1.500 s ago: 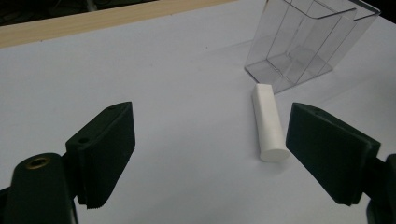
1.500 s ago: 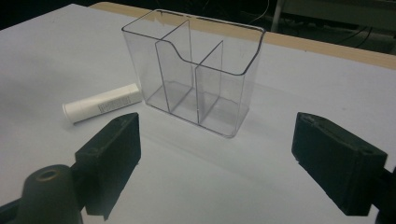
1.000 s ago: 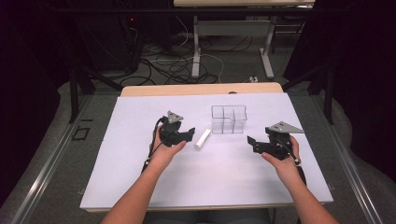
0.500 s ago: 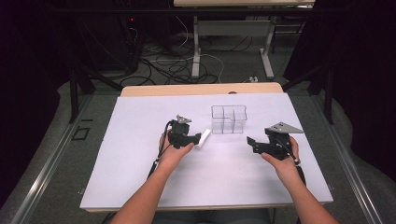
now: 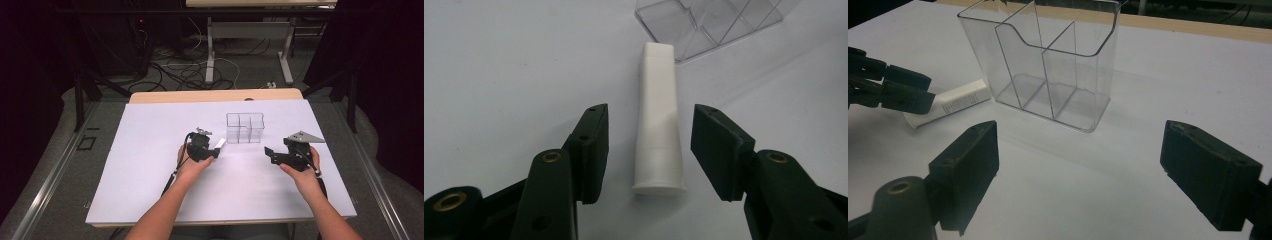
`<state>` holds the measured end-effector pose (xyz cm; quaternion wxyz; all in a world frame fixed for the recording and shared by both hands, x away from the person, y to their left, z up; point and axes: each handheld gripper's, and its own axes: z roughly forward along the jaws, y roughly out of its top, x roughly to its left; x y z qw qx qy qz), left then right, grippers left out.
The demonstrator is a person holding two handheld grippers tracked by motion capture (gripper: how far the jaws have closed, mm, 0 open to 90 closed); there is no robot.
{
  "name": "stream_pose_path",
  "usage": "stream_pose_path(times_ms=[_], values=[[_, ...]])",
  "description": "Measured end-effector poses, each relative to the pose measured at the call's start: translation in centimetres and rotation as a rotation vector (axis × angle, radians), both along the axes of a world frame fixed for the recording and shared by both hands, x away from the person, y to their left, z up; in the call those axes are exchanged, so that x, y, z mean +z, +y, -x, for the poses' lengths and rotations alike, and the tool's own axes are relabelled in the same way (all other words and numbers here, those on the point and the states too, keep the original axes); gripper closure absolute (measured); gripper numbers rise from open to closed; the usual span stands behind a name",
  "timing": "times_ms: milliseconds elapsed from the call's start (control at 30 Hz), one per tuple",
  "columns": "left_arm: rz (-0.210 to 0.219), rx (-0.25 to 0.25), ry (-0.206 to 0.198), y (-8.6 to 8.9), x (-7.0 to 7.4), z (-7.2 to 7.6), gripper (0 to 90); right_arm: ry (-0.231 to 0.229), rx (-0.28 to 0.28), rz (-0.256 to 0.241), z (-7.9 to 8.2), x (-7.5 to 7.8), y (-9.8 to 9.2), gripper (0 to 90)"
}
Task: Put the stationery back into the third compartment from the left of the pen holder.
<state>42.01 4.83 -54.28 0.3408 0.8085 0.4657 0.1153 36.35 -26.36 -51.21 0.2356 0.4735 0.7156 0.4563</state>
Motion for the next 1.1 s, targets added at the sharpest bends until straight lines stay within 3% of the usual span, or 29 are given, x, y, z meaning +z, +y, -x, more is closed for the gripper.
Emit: stream_pose_path(times_ms=[133, 300, 567, 1100], values=[[0.003, 0.003, 0.011, -0.4, -0.3, 0.1, 52.7, 0.008, 0.001, -0.017, 0.0, 0.0, 0.0, 15.5], [-0.031, -0.024, 0.001, -0.8, -0.7, 0.2, 55.8, 0.011, 0.0, -0.018, -0.1, -0.2, -0.1, 15.5], [-0.057, -0.018, 0.001, -1.2, -0.9, 0.3, 64.5, 0.013, -0.001, -0.023, -0.1, -0.2, -0.1, 15.5], [-0.037, -0.023, 0.016, -0.9, -0.9, 0.2, 67.1, 0.017, -0.001, -0.02, -0.1, -0.2, -0.1, 15.5]])
